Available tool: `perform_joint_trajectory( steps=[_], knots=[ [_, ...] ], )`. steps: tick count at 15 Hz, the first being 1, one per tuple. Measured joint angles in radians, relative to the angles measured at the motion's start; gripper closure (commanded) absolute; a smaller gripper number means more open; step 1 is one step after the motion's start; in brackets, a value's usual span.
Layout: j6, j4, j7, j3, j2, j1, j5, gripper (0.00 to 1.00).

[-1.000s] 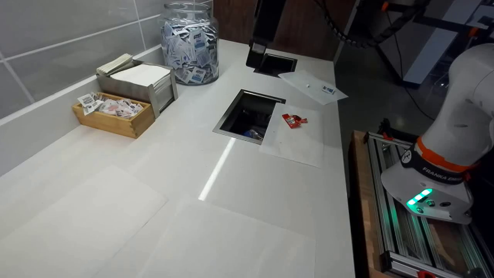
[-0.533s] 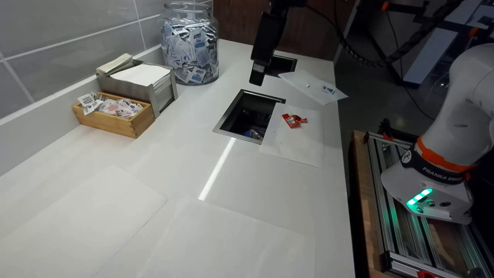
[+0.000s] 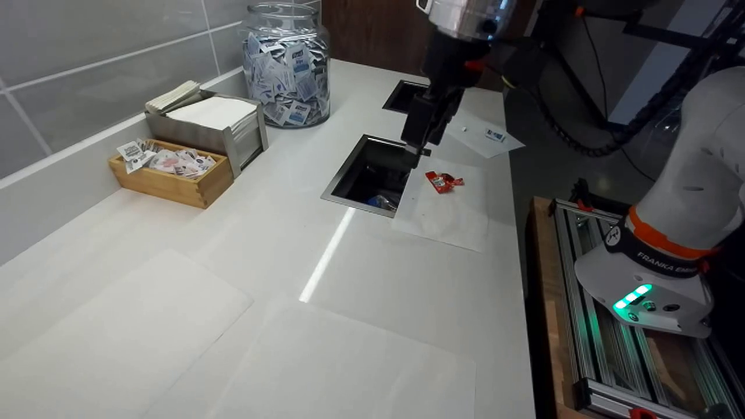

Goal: Remove a red sachet from the paper and drop it in the cabinet waste bin opening

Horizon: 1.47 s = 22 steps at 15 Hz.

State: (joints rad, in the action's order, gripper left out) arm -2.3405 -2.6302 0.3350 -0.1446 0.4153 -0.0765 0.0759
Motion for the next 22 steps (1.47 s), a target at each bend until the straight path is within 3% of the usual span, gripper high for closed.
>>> perform_joint_trajectory(
  steps=[6,12,17,22],
  knots=[
    [-0.040,-0.042,0.000,0.005,0.018,0.016,0.010,0.00],
    [-0.040,-0.059,0.027,0.103,-0.004,0.075,0.122,0.00],
    [-0.040,-0.081,0.181,0.111,-0.047,0.164,0.122,0.00],
    [-0.040,-0.096,0.362,0.098,-0.087,0.239,0.048,0.00]
  ],
)
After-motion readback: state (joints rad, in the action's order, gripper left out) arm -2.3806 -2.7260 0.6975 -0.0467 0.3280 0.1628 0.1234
